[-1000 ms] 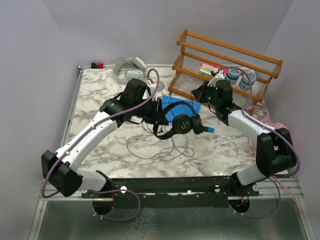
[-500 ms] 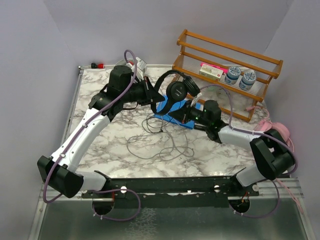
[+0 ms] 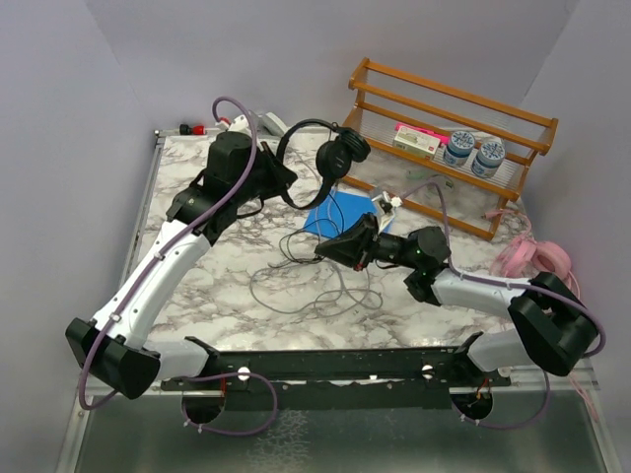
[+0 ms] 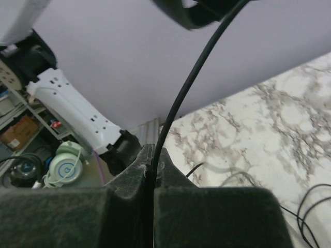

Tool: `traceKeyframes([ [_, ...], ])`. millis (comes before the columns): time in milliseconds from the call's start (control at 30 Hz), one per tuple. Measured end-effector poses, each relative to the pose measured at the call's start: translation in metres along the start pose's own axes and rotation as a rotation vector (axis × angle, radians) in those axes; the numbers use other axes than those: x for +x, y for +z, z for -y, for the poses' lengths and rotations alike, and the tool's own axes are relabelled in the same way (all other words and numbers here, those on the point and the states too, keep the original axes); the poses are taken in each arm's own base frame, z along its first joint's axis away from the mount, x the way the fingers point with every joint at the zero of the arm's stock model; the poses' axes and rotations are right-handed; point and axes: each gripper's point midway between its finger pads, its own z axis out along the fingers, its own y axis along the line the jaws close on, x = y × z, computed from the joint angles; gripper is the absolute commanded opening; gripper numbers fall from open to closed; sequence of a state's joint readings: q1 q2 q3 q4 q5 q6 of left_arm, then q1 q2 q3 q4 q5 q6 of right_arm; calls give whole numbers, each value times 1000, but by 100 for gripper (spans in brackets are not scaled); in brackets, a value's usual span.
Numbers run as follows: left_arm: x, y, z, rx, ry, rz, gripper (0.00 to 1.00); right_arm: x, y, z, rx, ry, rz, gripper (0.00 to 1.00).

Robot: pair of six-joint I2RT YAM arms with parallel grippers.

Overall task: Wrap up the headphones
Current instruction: Wrap the headphones cable around the headphones.

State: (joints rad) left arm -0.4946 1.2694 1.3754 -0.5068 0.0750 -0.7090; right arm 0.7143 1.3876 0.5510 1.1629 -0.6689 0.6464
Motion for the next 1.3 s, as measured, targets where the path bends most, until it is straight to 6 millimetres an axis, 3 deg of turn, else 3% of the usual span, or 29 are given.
traceKeyframes([
  [167, -26, -10, -26, -147, 30, 148, 0, -15, -2, -34, -98, -1, 36, 5],
  [367, -48, -22, -58, -318, 103, 272, 0, -25, -2, -50, -143, 13, 26, 5],
  [600, -49, -27, -86, -475, 186, 323, 0, -58, 22, -61, -171, 23, -39, 5],
  [800, -43, -30, -101, -559, 219, 339, 0, -65, 38, -51, -117, 33, -143, 7],
  [967, -44, -30, -101, -562, 199, 349, 0, -44, 38, -33, -58, 71, -232, 7],
  [1200, -41, -26, -96, -524, 167, 338, 0, 17, 29, 0, 23, 194, -356, 10],
  [1300, -41, -24, -95, -520, 161, 346, 0, 31, 30, 0, 27, 221, -389, 10],
])
